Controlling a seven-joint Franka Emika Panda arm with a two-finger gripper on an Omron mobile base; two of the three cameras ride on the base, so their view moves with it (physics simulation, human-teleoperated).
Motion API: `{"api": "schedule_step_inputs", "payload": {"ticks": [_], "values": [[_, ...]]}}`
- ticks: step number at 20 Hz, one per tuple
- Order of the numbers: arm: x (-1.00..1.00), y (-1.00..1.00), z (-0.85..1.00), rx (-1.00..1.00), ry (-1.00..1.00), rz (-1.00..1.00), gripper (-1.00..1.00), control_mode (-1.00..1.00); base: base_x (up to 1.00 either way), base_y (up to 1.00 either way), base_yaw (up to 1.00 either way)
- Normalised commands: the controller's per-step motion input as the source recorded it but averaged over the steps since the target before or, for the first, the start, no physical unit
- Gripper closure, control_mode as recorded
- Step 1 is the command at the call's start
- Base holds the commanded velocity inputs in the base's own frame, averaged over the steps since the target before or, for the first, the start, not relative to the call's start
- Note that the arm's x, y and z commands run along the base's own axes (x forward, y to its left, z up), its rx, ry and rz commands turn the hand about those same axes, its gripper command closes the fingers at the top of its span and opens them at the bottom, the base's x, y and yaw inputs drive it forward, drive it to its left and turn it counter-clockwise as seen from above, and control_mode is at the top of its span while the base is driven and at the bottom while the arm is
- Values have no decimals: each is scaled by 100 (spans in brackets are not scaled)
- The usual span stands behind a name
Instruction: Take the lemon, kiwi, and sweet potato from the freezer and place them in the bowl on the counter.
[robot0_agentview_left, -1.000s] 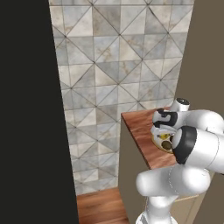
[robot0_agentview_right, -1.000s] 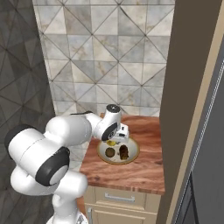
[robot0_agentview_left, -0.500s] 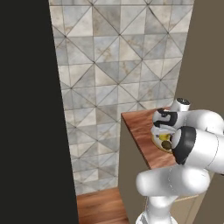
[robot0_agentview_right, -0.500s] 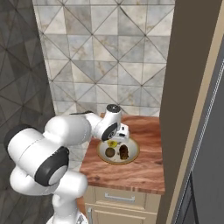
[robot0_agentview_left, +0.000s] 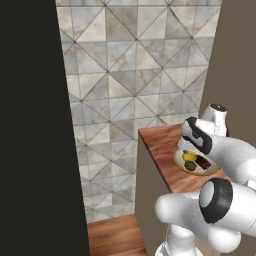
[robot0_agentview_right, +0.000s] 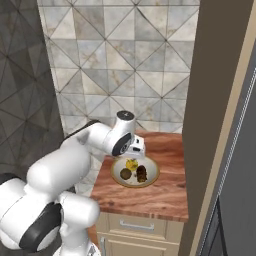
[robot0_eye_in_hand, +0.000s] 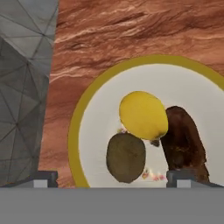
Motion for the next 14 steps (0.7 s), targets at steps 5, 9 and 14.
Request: {"api": "schedule_step_inputs", "payload": {"ticks": [5, 9, 14], "values": [[-33, 48, 73, -6, 1, -3, -100, -100, 0, 0, 0], [-41, 54, 84, -5, 7, -1, -100, -100, 0, 0, 0], [-62, 44, 83, -1, 5, 0, -100, -100, 0, 0, 0]]}}
